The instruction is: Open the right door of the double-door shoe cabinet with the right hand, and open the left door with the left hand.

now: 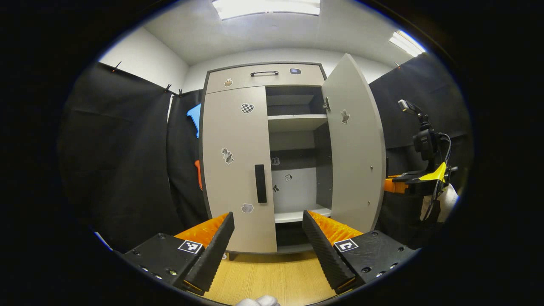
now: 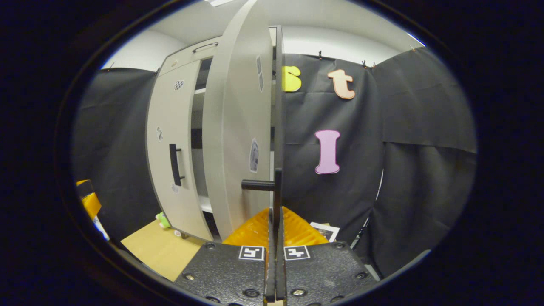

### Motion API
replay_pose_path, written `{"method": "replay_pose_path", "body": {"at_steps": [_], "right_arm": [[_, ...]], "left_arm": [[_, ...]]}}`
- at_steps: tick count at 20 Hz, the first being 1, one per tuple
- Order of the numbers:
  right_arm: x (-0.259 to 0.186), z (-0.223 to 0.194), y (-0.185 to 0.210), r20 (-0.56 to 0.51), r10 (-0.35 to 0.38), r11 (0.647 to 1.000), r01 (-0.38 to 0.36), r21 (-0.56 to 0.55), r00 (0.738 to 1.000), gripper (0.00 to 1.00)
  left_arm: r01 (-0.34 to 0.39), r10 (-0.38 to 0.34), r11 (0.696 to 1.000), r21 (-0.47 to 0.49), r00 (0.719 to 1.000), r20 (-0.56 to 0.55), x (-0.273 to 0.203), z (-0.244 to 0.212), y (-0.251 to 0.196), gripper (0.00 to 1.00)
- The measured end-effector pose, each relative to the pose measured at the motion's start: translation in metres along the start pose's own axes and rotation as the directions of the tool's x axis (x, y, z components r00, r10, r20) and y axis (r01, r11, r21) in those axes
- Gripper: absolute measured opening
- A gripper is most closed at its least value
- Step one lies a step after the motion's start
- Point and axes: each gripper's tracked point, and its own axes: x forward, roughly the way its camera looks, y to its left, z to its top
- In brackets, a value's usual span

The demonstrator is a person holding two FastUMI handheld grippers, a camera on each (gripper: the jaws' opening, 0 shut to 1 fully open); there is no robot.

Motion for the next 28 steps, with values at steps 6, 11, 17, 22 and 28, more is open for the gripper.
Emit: {"method": "replay_pose_path", "body": {"at_steps": [6,11,17,22,28], "right_arm": [[0.002,0.000,0.000,-0.001,-0.002,1.000,0.002,0.009,1.000,0.04],[0.003,-0.001,0.000,0.000,-0.022,1.000,0.022,0.016,1.000,0.04],[-0.008,0.000,-0.007,-0.007,-0.086,0.996,0.086,0.011,0.996,0.07],[-0.043,0.009,-0.017,0.020,-0.180,0.984,0.179,0.006,0.984,0.46],[-0.083,0.004,0.024,0.078,-0.179,0.982,0.174,0.069,0.981,0.93]], "left_arm": [[-0.005,0.006,1.000,0.003,1.000,-0.012,-0.001,-0.002,0.002,0.96],[-0.004,0.003,1.000,-0.006,1.000,-0.015,0.003,-0.004,0.007,0.96],[0.013,-0.013,1.000,0.002,1.000,-0.010,0.009,-0.003,0.022,0.96],[0.027,-0.027,1.000,0.010,1.000,-0.013,0.012,-0.008,0.035,0.96],[0.039,-0.038,0.999,0.030,0.999,-0.034,0.024,-0.021,0.053,0.96]]}}
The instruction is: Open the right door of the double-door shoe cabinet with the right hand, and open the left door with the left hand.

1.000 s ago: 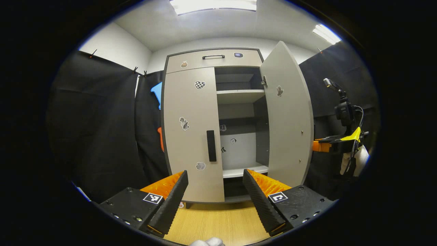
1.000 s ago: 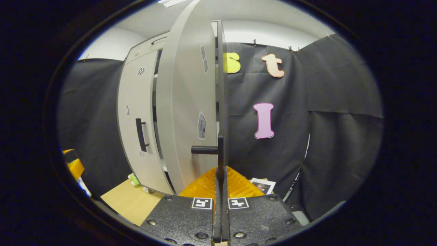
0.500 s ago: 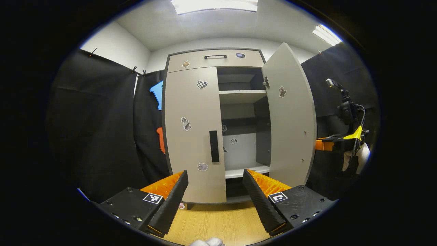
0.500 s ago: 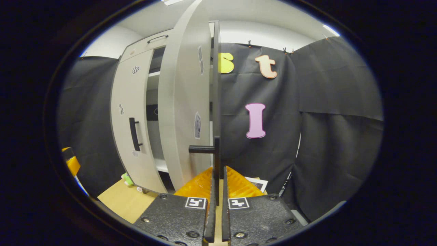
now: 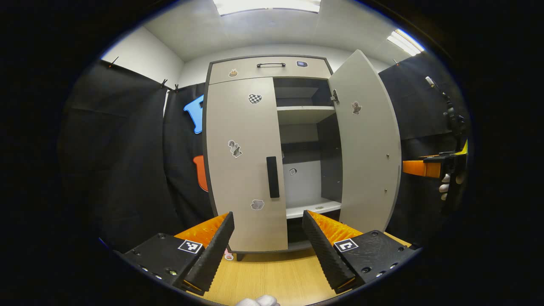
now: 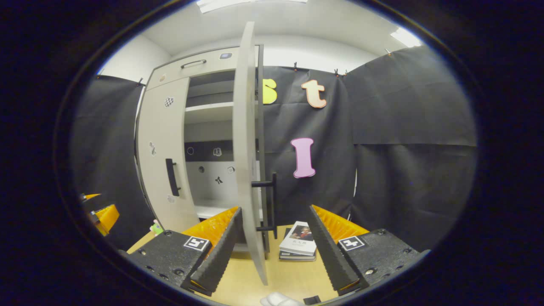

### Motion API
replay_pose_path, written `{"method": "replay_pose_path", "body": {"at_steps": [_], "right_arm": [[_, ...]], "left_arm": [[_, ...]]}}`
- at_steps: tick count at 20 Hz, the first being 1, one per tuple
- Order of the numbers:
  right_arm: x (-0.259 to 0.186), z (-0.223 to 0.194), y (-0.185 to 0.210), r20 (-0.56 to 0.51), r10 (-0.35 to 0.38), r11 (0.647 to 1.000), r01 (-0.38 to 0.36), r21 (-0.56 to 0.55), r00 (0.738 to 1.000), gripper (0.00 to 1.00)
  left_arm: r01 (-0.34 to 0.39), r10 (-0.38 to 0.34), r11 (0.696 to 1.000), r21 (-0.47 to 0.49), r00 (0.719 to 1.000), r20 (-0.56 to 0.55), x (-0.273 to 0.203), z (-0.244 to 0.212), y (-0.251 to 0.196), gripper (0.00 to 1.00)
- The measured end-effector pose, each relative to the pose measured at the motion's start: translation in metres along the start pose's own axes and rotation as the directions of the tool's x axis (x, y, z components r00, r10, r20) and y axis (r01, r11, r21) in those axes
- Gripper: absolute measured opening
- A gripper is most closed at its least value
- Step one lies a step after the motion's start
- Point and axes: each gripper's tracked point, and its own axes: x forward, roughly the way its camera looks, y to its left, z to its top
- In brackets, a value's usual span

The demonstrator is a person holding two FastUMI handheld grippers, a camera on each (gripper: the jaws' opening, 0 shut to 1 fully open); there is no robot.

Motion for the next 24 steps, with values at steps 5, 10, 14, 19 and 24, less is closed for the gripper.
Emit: {"method": "replay_pose_path", "body": {"at_steps": [5,10,14,19,24], "right_arm": [[-0.021,-0.044,0.047,-0.040,0.047,0.999,-0.048,-0.023,0.998,0.99],[-0.026,-0.057,0.075,-0.075,0.092,0.995,-0.094,-0.020,0.993,1.00],[-0.024,-0.052,0.081,-0.076,0.091,0.995,-0.093,-0.029,0.993,1.00],[-0.022,-0.045,0.081,-0.076,0.064,0.998,-0.065,-0.014,0.995,1.00],[-0.020,-0.047,0.075,-0.095,0.022,1.000,-0.024,-0.017,0.995,1.00]], "left_arm": [[0.000,0.000,1.000,-0.010,1.000,-0.017,0.009,-0.010,0.012,0.96],[0.006,-0.006,1.000,-0.003,1.000,-0.011,0.024,-0.011,0.019,0.96],[0.018,-0.018,1.000,-0.009,1.000,0.004,0.055,-0.004,0.020,0.96],[0.022,-0.021,0.999,-0.025,1.000,0.023,0.113,0.004,0.019,0.96],[0.026,-0.025,0.999,-0.029,1.000,0.013,0.174,-0.003,0.008,0.96]]}}
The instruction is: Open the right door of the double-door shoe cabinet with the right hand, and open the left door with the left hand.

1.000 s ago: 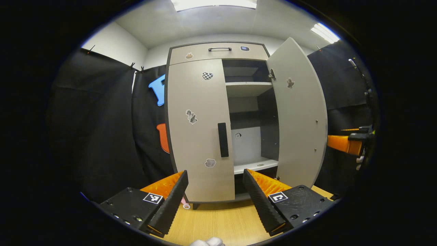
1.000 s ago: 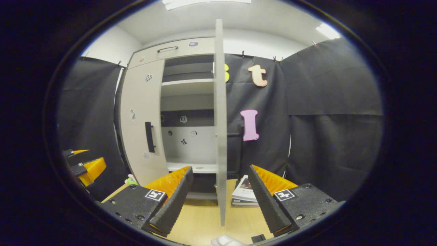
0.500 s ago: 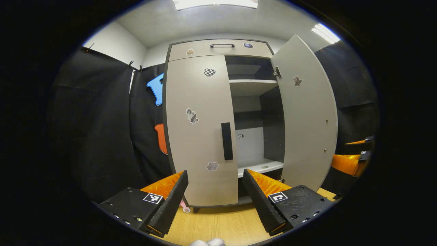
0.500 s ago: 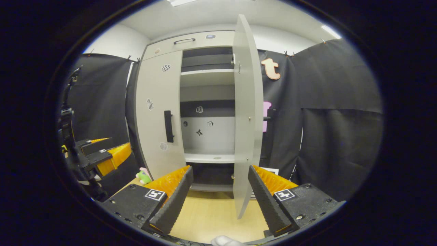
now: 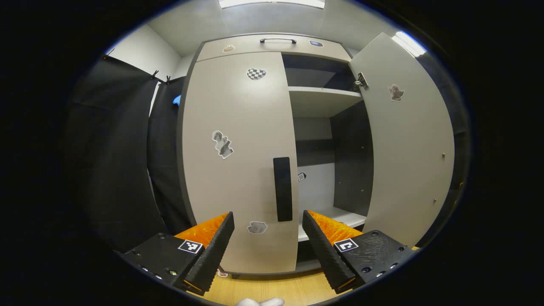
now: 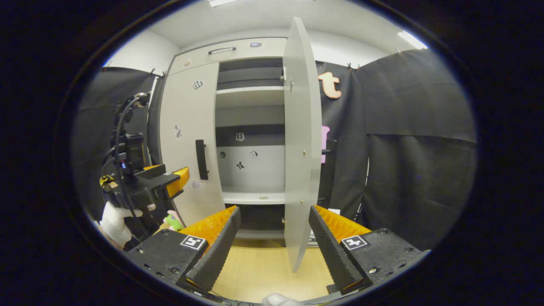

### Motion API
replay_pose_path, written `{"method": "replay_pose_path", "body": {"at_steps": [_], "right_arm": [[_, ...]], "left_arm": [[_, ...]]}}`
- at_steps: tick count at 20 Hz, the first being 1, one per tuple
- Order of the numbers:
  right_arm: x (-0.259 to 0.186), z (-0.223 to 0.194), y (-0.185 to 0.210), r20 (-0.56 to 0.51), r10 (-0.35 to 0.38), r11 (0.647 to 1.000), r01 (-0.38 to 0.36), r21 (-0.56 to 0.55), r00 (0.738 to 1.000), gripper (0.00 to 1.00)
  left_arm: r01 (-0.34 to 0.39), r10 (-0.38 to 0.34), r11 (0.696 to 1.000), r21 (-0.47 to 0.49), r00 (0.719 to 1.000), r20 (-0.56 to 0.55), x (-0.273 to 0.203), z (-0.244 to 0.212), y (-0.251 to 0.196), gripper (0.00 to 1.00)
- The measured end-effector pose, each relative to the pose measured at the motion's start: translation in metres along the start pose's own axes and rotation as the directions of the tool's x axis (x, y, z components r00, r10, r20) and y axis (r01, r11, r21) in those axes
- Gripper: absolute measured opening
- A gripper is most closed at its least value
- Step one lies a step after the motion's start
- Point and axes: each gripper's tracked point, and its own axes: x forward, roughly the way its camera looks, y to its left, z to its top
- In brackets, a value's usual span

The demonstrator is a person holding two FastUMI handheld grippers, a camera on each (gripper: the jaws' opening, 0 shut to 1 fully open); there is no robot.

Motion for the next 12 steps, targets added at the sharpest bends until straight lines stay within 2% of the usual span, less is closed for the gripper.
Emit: {"method": "replay_pose_path", "body": {"at_steps": [7,12], "right_arm": [[0.001,0.000,-0.011,-0.009,-0.048,0.999,0.048,0.004,0.999,1.00],[-0.002,0.000,-0.016,-0.005,-0.061,0.998,0.061,0.001,0.998,1.00]], "left_arm": [[-0.002,0.002,1.000,-0.014,1.000,-0.009,0.069,-0.012,-0.011,0.96],[-0.020,0.020,1.000,0.003,1.000,0.012,0.093,-0.003,-0.012,0.95]]}}
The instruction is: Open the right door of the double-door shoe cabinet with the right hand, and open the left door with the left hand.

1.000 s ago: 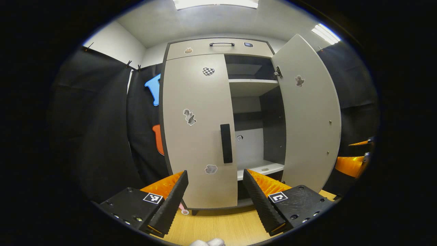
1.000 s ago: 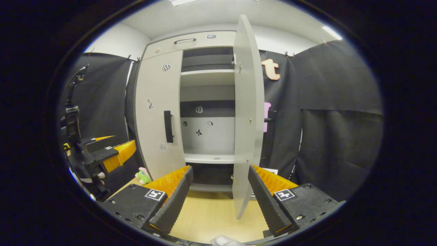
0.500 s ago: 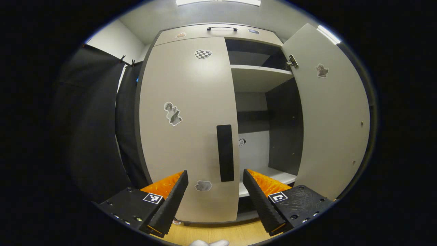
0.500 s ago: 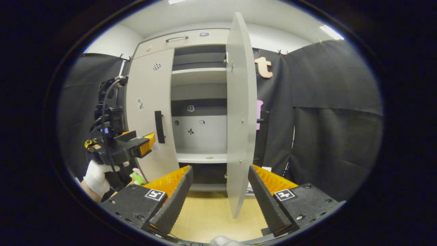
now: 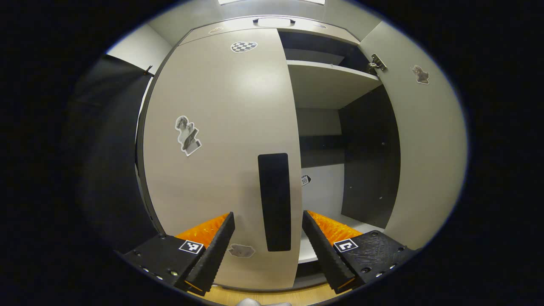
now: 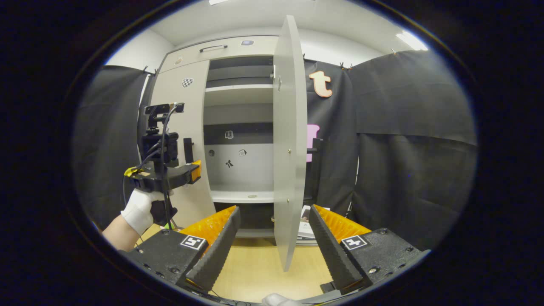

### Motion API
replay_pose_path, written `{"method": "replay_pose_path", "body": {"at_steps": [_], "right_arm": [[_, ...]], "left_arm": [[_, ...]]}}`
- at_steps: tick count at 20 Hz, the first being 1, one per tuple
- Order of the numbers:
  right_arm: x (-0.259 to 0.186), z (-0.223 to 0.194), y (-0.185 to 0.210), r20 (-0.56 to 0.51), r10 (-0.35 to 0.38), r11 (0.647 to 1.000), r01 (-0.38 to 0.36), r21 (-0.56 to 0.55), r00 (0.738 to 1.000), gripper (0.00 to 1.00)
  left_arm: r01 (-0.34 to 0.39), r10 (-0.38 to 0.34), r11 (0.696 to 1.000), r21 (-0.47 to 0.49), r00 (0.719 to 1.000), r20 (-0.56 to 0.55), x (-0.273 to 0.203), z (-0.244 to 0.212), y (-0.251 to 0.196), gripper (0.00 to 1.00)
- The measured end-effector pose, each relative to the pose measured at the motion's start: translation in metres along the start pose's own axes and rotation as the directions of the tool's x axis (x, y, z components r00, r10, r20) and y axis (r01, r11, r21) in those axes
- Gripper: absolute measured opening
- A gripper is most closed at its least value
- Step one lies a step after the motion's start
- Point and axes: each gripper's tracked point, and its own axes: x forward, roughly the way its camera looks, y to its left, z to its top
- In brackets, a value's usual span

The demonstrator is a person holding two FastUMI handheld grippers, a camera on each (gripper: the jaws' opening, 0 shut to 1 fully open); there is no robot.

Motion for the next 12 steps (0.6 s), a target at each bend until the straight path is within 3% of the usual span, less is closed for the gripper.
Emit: {"method": "replay_pose_path", "body": {"at_steps": [5,6,8,10,12], "right_arm": [[-0.001,-0.005,-0.002,-0.011,0.001,1.000,-0.001,-0.002,1.000,1.00],[-0.003,-0.004,-0.003,-0.010,0.001,1.000,-0.001,-0.001,1.000,1.00],[-0.005,-0.005,-0.003,-0.011,0.005,1.000,-0.005,0.000,1.000,1.00],[-0.008,-0.005,-0.002,-0.011,0.011,1.000,-0.011,0.003,1.000,1.00],[-0.011,-0.003,0.002,-0.011,0.024,1.000,-0.024,0.005,1.000,1.00]], "left_arm": [[-0.013,0.014,1.000,0.004,1.000,-0.013,0.019,-0.001,-0.001,0.83],[-0.006,0.006,1.000,-0.010,1.000,-0.023,0.016,-0.003,-0.003,0.74],[0.012,-0.012,1.000,-0.024,1.000,-0.004,0.019,-0.002,-0.005,0.65],[0.029,-0.029,0.999,-0.034,1.000,-0.004,0.018,-0.001,-0.008,0.31],[0.022,-0.022,0.999,-0.033,1.000,-0.014,0.018,-0.001,-0.005,0.31]]}}
